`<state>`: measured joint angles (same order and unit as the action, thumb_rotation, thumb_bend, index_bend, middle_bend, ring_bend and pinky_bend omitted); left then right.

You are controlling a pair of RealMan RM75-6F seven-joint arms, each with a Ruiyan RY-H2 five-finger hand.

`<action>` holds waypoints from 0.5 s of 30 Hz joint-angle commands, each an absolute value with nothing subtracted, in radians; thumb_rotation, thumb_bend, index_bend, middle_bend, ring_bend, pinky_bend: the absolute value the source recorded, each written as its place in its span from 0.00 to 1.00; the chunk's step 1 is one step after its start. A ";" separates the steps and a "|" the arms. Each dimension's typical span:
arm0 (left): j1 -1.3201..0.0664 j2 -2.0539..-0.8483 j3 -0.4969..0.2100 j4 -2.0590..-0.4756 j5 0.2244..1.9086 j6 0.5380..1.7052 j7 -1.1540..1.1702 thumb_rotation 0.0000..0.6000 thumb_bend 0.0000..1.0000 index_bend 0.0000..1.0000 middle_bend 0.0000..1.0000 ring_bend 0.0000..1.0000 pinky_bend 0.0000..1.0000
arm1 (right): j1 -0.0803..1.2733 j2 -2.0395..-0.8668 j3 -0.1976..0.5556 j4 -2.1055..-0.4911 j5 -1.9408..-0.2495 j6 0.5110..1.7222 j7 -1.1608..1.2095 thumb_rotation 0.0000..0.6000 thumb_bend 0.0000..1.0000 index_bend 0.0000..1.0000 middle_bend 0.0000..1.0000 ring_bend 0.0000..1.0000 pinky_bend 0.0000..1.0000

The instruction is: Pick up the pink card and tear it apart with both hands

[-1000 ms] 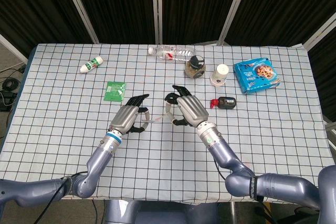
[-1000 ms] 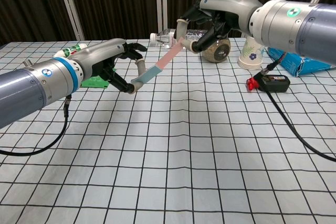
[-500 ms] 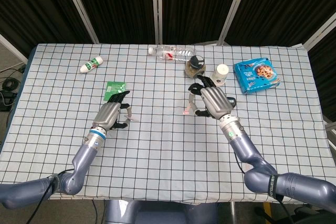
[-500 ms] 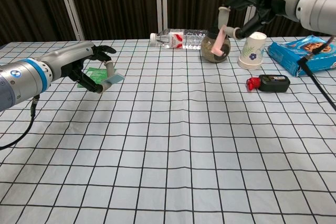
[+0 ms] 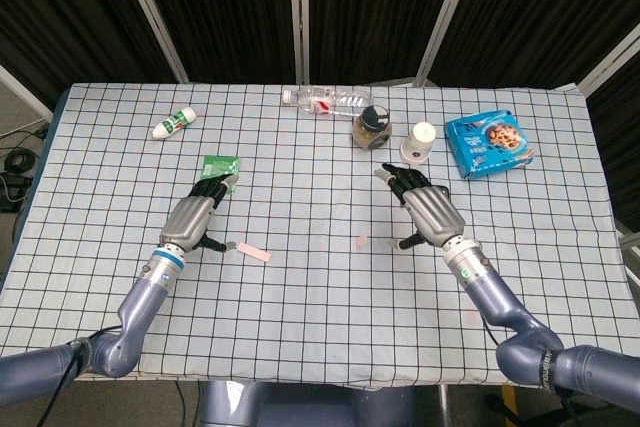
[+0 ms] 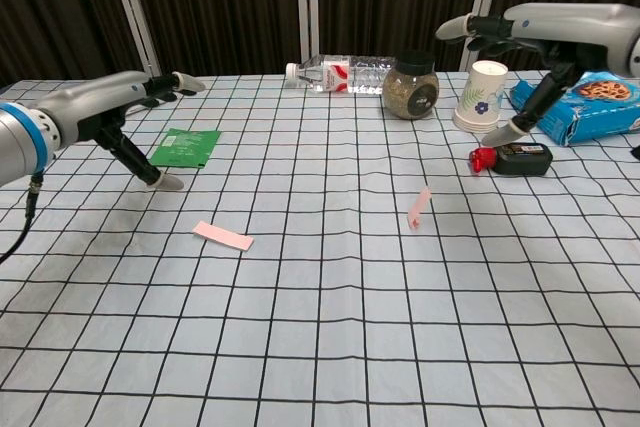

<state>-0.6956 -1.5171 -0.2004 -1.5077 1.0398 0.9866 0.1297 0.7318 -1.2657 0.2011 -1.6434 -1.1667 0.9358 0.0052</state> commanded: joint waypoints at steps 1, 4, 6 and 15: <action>-0.665 -1.474 -0.195 -1.537 1.068 1.040 0.146 1.00 0.00 0.00 0.00 0.00 0.00 | 0.677 -1.211 0.177 -1.657 -1.259 1.013 0.035 1.00 0.00 0.05 0.00 0.00 0.00; -0.621 -1.431 -0.176 -1.548 1.116 1.130 0.179 1.00 0.00 0.00 0.00 0.00 0.00 | 0.628 -1.166 0.145 -1.604 -1.381 1.120 0.010 1.00 0.00 0.05 0.00 0.00 0.00; -0.590 -1.413 -0.163 -1.554 1.144 1.183 0.183 1.00 0.00 0.00 0.00 0.00 0.00 | 0.596 -1.153 0.130 -1.562 -1.443 1.188 0.019 1.00 0.00 0.06 0.00 0.00 0.00; -0.383 -1.266 -0.082 -1.607 1.280 1.457 0.129 1.00 0.00 0.00 0.00 0.00 0.00 | 0.408 -1.079 0.061 -1.493 -1.499 1.404 0.058 1.00 0.00 0.06 0.00 0.00 0.00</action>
<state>-0.4552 -1.3220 -0.1203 -1.5831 1.2227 1.3760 0.1505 0.4715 -1.1126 0.0944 -1.4984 -1.4912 1.3586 0.0560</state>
